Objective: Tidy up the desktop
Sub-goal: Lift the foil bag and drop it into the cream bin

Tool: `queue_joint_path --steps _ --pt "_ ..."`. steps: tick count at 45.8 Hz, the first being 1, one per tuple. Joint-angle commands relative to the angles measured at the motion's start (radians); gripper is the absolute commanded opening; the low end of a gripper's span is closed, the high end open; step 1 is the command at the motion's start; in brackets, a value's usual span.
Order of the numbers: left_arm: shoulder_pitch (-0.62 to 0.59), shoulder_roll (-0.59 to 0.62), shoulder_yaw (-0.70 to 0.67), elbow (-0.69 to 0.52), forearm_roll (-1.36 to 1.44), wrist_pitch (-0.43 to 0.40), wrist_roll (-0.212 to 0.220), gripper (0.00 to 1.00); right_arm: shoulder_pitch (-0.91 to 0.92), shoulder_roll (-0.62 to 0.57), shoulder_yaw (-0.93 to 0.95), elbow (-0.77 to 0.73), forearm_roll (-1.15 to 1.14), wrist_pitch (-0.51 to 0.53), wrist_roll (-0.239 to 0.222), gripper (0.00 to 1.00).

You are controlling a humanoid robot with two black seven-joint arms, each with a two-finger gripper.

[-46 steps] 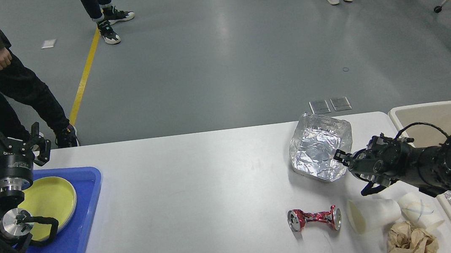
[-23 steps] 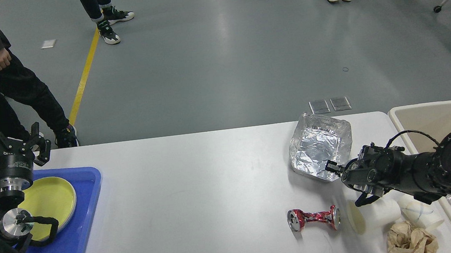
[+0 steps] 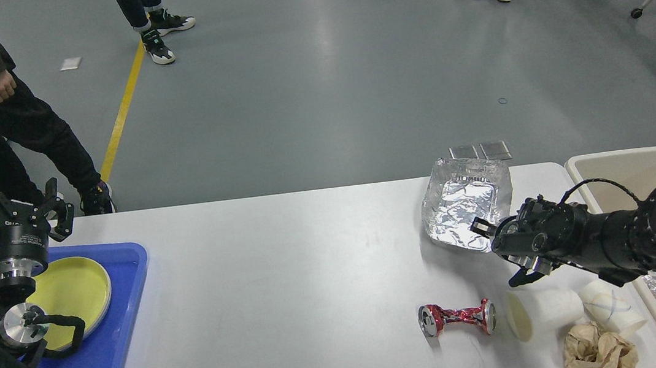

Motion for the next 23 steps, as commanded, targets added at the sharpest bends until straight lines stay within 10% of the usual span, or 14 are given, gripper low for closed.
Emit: queue_joint_path --steps 1,10,23 --pt "0.001 0.000 0.000 0.000 0.000 0.000 0.000 0.96 0.142 -0.097 0.010 0.159 0.000 0.016 0.001 0.00" --pt "-0.001 0.000 0.000 0.000 0.000 0.000 0.000 0.96 0.464 -0.298 0.016 0.449 0.000 0.147 0.001 0.00" --pt "-0.001 0.000 -0.002 0.000 0.000 0.000 0.000 0.96 0.741 -0.513 0.126 0.494 0.003 0.514 -0.001 0.00"
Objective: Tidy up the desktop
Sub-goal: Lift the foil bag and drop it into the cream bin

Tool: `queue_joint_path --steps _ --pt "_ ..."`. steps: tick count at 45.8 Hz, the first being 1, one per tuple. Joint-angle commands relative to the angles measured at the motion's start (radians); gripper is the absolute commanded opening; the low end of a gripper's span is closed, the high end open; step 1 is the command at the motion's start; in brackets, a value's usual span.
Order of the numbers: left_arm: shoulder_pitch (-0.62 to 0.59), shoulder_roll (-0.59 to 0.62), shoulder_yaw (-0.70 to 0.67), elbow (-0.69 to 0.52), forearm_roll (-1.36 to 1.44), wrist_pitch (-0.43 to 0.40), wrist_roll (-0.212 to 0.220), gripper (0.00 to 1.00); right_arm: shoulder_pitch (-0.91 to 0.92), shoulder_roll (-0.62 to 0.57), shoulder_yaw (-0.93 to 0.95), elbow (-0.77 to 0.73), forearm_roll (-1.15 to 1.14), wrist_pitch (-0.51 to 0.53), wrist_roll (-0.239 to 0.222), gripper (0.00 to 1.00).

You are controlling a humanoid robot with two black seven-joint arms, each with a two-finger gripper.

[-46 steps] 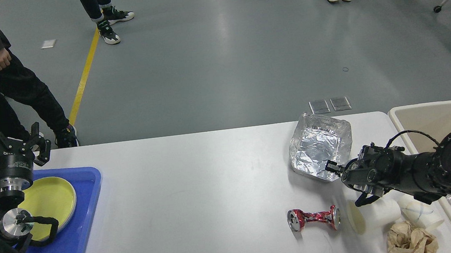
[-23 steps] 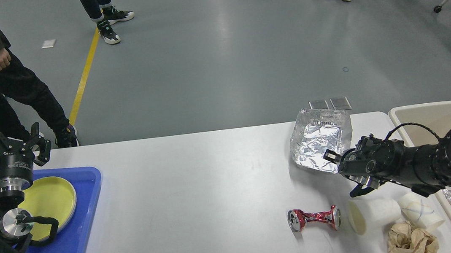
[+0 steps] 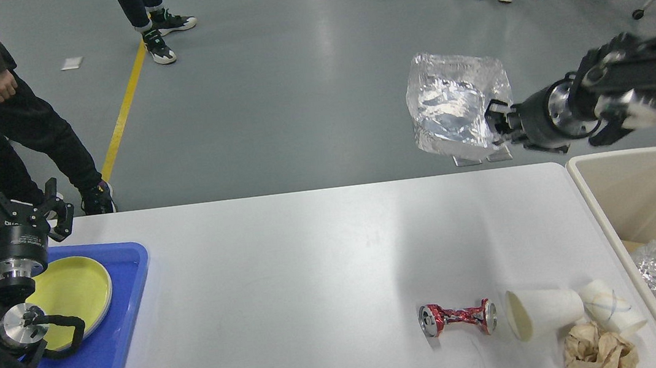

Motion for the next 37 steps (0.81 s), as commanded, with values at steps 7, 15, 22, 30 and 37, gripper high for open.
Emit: queue_joint_path --steps 7,15,22,30,37 --pt "-0.001 0.000 0.000 0.000 0.000 0.000 0.000 0.96 0.125 -0.105 0.064 -0.009 0.000 0.144 -0.002 0.00" --pt "-0.001 0.000 0.000 0.000 0.000 0.000 0.000 0.96 -0.021 -0.120 0.018 -0.139 0.000 0.066 -0.006 0.00" --pt "-0.001 0.000 0.000 0.000 0.000 0.000 0.000 0.96 -0.245 -0.165 0.027 -0.303 0.000 -0.015 -0.006 0.00" --pt "-0.001 0.000 0.000 0.000 0.000 0.000 0.000 0.96 -0.492 -0.168 0.055 -0.446 0.009 -0.115 -0.005 0.00" --pt "-0.001 0.000 0.000 0.000 0.000 0.000 0.000 0.96 -0.694 -0.156 0.112 -0.470 0.011 -0.282 -0.005 0.00"
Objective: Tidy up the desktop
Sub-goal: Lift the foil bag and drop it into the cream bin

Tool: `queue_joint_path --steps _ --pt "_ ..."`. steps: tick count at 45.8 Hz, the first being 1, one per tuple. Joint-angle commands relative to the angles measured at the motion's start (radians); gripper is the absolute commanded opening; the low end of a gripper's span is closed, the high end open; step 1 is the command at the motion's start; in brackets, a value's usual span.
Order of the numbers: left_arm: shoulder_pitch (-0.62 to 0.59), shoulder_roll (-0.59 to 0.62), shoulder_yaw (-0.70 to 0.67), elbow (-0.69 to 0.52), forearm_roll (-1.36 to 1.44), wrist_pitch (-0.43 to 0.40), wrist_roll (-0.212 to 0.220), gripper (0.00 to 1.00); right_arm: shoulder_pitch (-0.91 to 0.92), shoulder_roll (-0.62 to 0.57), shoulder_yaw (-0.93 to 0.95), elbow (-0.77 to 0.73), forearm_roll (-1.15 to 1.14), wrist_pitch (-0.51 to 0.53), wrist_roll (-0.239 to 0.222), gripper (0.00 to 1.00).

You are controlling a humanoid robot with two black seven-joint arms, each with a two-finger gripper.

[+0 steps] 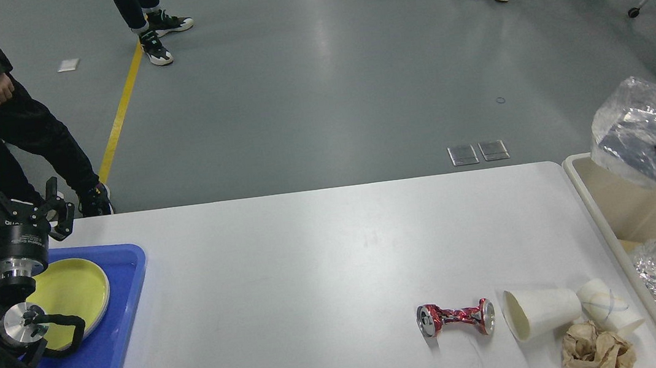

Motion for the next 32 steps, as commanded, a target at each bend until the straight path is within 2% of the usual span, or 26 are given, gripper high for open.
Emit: queue_joint_path --steps 1,2,3,4,7,8,13,23,28,32 --pt "0.000 0.000 0.000 0.000 0.000 -0.002 0.000 0.96 -0.147 0.009 0.043 -0.024 0.000 -0.128 0.002 0.00" --pt "0.000 0.000 0.000 0.000 0.000 0.000 0.000 0.96 -0.168 0.012 0.052 -0.037 0.000 -0.143 0.002 0.00" --pt "0.000 0.000 0.000 0.000 0.000 0.000 0.000 0.96 -0.187 0.016 0.060 -0.053 0.000 -0.160 0.002 0.08" --pt "0.000 0.000 0.000 0.000 0.000 -0.002 0.000 0.96 -0.205 0.027 0.067 -0.074 0.000 -0.173 0.002 0.26" --pt "0.000 0.000 0.000 0.000 0.000 0.000 0.000 0.96 -0.254 0.069 0.076 -0.151 0.000 -0.205 0.004 0.94" --pt "0.000 0.000 0.000 0.000 0.000 -0.002 0.000 0.96 -0.272 0.084 0.083 -0.181 0.000 -0.206 0.004 1.00" --pt "0.000 0.000 0.000 0.000 0.000 0.000 0.000 0.96 -0.342 0.139 0.084 -0.258 0.001 -0.208 0.004 1.00" --pt "0.000 0.000 0.000 0.000 0.000 0.000 0.000 0.96 -0.359 0.145 0.083 -0.245 0.003 -0.205 0.007 1.00" --pt "0.000 0.000 0.000 0.000 0.000 0.000 0.000 0.96 -0.319 0.187 0.080 -0.217 0.003 -0.205 0.008 1.00" --pt "0.000 0.000 0.000 0.000 0.000 0.000 0.000 0.96 -0.203 0.201 0.055 -0.154 0.003 -0.197 0.001 1.00"
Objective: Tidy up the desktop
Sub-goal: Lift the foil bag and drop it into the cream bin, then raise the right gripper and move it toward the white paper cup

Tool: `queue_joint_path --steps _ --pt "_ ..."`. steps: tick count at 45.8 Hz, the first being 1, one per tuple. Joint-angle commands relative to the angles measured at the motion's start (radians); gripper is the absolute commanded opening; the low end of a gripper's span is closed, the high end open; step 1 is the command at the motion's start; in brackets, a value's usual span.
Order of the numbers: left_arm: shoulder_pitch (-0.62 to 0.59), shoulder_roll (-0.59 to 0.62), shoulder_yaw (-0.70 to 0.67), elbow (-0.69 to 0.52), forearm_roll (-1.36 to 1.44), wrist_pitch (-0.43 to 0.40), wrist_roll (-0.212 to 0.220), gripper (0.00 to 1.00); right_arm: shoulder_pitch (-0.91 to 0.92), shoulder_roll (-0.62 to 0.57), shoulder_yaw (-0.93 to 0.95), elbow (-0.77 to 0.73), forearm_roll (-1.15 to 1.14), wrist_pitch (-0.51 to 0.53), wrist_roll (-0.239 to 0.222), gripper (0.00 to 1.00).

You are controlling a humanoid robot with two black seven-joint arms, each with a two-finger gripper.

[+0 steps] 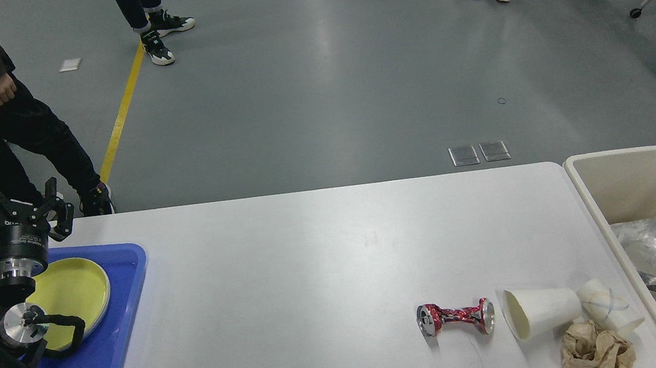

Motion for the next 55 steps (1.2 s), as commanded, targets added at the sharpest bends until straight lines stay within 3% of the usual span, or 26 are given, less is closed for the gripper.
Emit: queue_joint_path --steps 1,9,14,25,38,48,55 --pt "0.000 0.000 0.000 0.000 0.000 0.000 0.000 0.96 0.129 0.015 -0.029 0.074 -0.002 0.007 -0.008 1.00" --pt "0.000 0.000 0.000 0.000 0.000 0.000 0.000 0.96 0.411 0.090 -0.124 0.143 -0.001 0.039 -0.018 1.00" --pt "0.001 0.000 0.000 0.000 0.000 0.000 0.000 0.96 0.552 0.185 -0.144 0.144 -0.001 0.078 -0.074 1.00" --pt "0.000 0.000 0.000 0.000 0.000 0.000 0.000 0.96 0.770 0.417 -0.143 0.146 -0.001 0.420 -0.200 1.00" --pt "0.000 0.000 0.000 0.000 0.000 -0.002 0.000 0.96 1.023 0.474 -0.138 0.367 0.001 0.779 -0.205 1.00" --pt "0.000 0.000 0.000 0.000 0.000 0.000 0.000 0.96 1.180 0.495 -0.121 0.419 0.018 1.154 -0.197 1.00" --pt "0.000 0.000 0.000 0.000 0.000 0.000 0.000 0.96 1.266 0.491 -0.120 0.497 0.088 1.156 -0.197 1.00"
